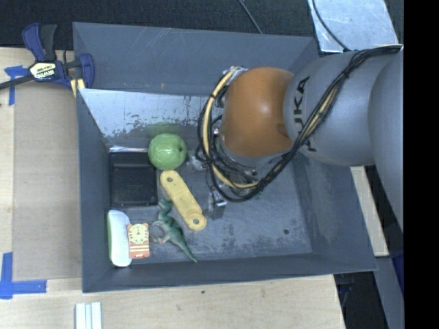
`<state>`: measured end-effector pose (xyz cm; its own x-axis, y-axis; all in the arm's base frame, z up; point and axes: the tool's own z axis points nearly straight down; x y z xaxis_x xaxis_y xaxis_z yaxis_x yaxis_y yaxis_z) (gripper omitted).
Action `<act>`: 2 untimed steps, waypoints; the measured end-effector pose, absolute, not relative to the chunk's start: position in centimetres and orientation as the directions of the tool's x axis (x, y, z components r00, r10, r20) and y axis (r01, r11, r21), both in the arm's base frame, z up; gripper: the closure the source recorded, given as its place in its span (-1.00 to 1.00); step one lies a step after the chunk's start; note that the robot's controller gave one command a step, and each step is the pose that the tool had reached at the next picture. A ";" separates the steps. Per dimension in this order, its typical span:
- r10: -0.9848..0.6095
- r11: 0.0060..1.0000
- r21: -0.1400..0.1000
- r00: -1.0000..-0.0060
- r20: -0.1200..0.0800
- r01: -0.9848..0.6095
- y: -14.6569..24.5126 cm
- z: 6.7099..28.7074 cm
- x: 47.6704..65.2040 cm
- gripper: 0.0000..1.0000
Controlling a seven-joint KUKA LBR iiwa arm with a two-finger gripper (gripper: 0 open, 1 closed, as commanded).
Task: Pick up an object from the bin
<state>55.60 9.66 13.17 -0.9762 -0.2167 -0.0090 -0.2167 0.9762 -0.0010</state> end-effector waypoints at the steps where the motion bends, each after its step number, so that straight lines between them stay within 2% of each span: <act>1: -0.312 0.950 -0.005 -0.950 -0.019 -0.312 9.6 24.0 57.8 -1.00; 2: -0.305 0.952 -0.003 -0.952 -0.008 -0.305 10.1 23.6 56.7 -1.00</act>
Offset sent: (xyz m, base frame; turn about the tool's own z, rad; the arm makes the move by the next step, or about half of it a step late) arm 0.0004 0.0084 0.0848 -0.0836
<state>56.66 10.07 23.65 -0.9524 -0.3047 -0.0084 -0.3047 0.9525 -0.0026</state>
